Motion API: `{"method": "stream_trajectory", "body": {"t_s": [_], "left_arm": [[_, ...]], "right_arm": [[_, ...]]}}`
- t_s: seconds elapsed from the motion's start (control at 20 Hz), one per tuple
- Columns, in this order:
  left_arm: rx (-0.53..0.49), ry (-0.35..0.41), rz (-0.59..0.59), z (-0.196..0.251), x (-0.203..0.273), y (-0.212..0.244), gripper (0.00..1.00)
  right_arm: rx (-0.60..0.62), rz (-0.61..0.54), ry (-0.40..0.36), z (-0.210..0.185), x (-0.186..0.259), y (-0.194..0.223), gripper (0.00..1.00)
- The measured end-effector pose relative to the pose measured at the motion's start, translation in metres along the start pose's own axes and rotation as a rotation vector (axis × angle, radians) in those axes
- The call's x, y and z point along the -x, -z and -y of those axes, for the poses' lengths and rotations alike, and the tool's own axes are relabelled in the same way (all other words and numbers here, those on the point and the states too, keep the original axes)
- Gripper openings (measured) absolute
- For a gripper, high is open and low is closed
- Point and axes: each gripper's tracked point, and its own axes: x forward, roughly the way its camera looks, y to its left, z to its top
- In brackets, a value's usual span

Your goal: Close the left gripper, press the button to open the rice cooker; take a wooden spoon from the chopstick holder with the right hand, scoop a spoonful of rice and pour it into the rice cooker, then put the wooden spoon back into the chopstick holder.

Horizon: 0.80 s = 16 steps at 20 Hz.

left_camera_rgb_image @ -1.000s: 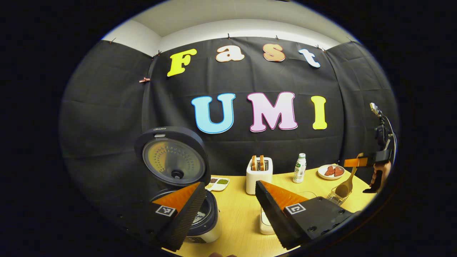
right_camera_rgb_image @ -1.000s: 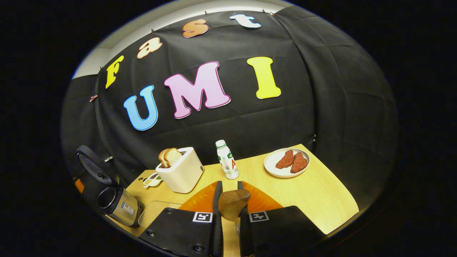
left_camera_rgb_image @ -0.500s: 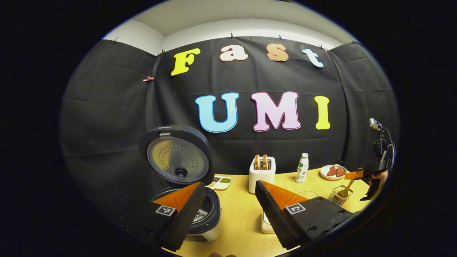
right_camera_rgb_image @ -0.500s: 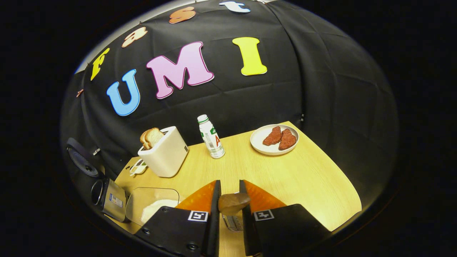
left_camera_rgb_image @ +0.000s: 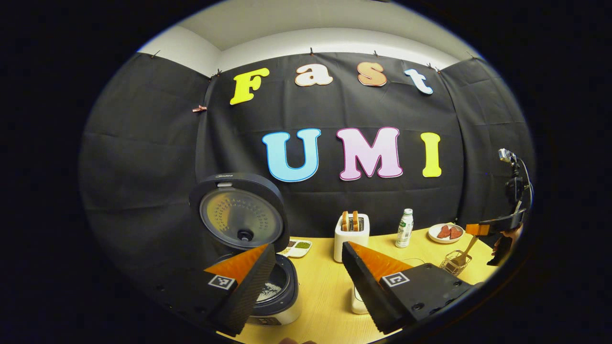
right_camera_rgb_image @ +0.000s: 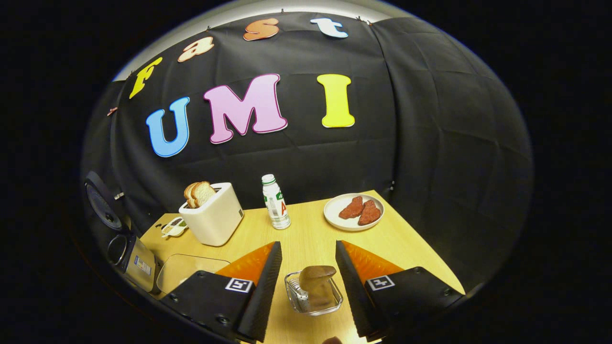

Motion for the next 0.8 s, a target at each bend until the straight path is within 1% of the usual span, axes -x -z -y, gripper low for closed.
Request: {"method": "stream_trajectory", "body": {"t_s": [0.05,0.15,0.25,0.5,0.6,0.8], "left_arm": [[0.0,-0.001,0.002,-0.002,0.0,0.0,0.96],[0.004,-0.002,0.01,-0.006,0.001,-0.003,0.96],[0.006,-0.003,0.017,-0.012,-0.001,-0.006,0.96],[-0.017,-0.008,0.055,-0.032,-0.012,-0.021,0.97],[-0.034,-0.003,0.073,-0.04,-0.019,-0.026,0.96],[-0.037,-0.003,0.112,-0.062,-0.043,-0.047,0.96]], "right_arm": [[0.011,0.016,0.01,0.002,0.004,-0.004,0.74],[0.011,0.044,0.018,0.001,0.012,-0.016,0.74],[-0.001,0.07,0.007,-0.005,0.023,-0.028,0.74],[-0.002,0.125,-0.054,-0.04,0.049,-0.047,0.74],[0.003,0.127,-0.084,-0.059,0.057,-0.048,0.74],[0.0,0.133,-0.149,-0.097,0.072,-0.052,0.74]]}}
